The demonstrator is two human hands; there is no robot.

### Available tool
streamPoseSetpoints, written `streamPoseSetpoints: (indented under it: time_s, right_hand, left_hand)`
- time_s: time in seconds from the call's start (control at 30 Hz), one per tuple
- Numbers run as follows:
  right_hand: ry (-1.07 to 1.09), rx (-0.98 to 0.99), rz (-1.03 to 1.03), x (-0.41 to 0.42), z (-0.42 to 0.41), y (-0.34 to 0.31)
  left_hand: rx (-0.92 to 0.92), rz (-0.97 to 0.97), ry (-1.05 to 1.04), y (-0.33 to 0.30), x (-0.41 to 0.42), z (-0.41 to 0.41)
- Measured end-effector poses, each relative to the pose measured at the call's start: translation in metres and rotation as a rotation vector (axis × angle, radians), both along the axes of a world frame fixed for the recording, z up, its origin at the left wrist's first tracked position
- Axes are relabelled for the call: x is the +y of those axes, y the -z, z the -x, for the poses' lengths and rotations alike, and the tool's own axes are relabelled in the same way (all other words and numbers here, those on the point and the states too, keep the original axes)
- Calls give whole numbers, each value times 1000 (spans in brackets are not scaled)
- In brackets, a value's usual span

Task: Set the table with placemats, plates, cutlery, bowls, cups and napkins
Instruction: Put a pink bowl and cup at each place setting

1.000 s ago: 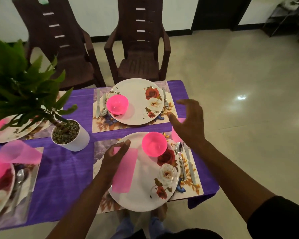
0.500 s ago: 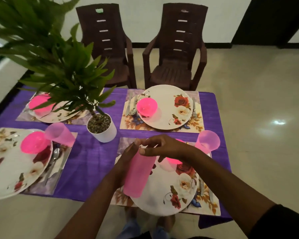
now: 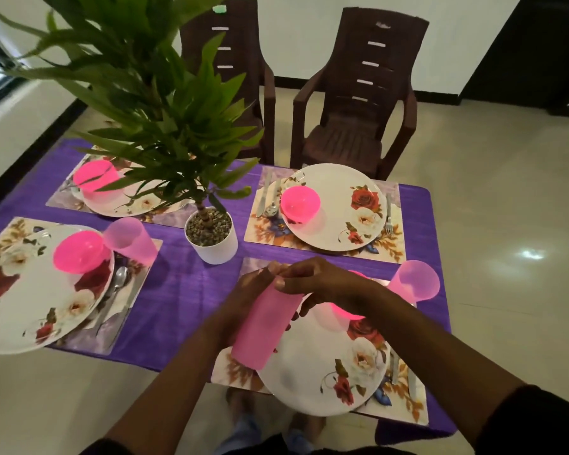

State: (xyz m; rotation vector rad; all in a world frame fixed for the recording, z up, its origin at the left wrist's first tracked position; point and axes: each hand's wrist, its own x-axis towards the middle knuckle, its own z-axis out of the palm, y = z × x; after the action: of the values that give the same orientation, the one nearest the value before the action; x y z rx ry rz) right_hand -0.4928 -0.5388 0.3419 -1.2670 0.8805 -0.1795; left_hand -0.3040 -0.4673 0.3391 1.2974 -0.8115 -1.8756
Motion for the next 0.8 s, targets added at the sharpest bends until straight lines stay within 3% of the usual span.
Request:
streamPoseSetpoints:
  time_s: [0.33, 0.63, 0.8]
  right_hand:
    - [59, 59, -83, -13, -5, 2]
    - [427, 183, 230, -72, -28, -11]
    - [505, 397, 570, -96, -53, 17]
  left_hand:
    - [37, -28, 33, 17, 4, -28]
    - [-407, 72, -176, 50, -3, -57]
    - [-563, 86, -90, 58, -5, -71]
